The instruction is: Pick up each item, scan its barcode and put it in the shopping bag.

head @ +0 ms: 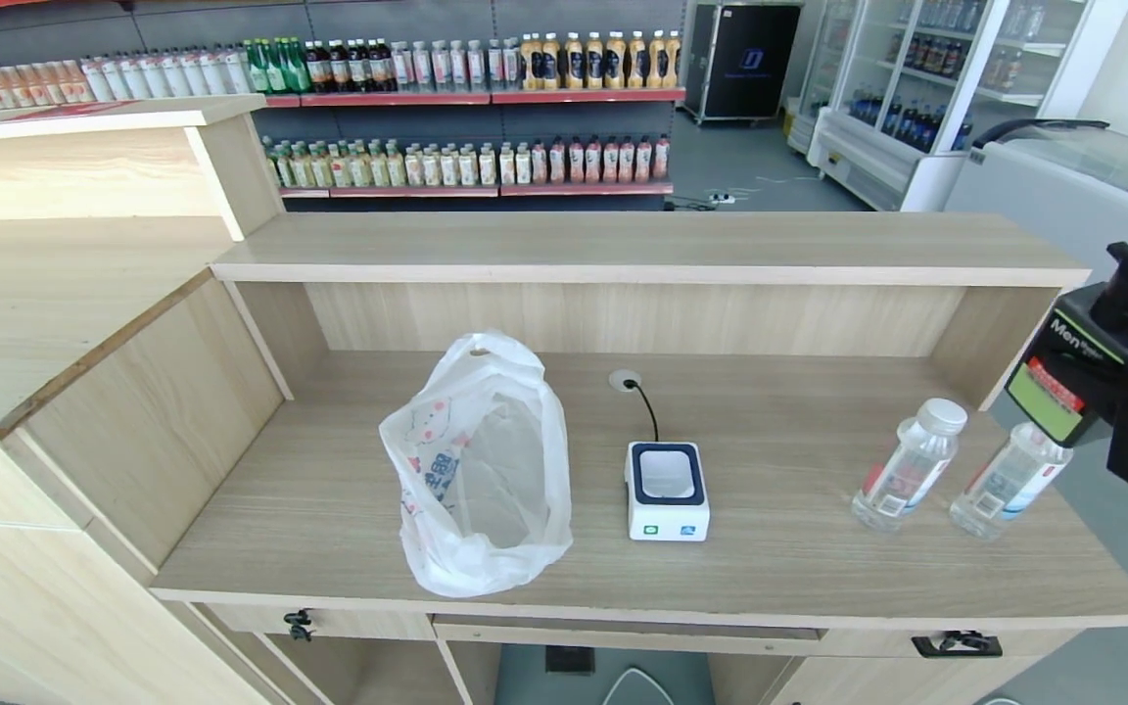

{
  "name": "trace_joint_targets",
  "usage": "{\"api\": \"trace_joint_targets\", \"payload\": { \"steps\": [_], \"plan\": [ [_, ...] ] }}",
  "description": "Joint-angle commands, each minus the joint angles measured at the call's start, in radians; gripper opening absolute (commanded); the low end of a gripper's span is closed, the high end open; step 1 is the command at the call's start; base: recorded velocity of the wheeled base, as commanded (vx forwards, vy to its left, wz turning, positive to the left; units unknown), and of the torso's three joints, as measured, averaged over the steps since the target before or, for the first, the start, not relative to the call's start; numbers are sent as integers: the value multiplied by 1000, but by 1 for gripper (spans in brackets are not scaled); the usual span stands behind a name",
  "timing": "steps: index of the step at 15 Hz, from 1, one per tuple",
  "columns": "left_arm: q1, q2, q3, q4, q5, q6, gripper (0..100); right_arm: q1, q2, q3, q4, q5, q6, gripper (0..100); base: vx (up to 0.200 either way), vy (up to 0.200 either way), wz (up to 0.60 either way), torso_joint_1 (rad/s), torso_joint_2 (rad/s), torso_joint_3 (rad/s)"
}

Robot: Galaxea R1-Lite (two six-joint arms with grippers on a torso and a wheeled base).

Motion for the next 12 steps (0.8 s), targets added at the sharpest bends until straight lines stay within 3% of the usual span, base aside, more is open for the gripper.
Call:
{"api": "trace_joint_targets", "payload": {
  "steps": [1, 4, 6, 7, 9, 11, 12],
  "plan": [
    [0, 0, 0, 0, 0, 0, 100, 121, -2, -155, 199, -89, 104, 0, 0, 0, 600, 2, 2, -2],
    [0, 0, 0, 0, 0, 1, 100, 199, 19, -368, 595, -124, 310, 0, 0, 0, 600, 7, 1, 4],
    [0, 0, 0, 0, 0, 0, 100, 187, 48, -352, 598, 8, 491, 0, 0, 0, 300, 1, 1, 1],
    [0, 0, 0, 0, 0, 0, 100, 135, 64, -332, 539, 94, 532, 0, 0, 0, 0, 0, 0, 0],
    [0, 0, 0, 0, 0, 0, 100, -53, 124, -246, 388, 407, 537, 0, 0, 0, 0, 0, 0, 0],
    [0, 0, 0, 0, 0, 0, 100, -232, 213, -218, 340, 668, 529, 0, 0, 0, 0, 0, 0, 0],
    [0, 0, 0, 0, 0, 1, 100, -315, 259, -220, 338, 744, 520, 0, 0, 0, 0, 0, 0, 0]
  ]
}}
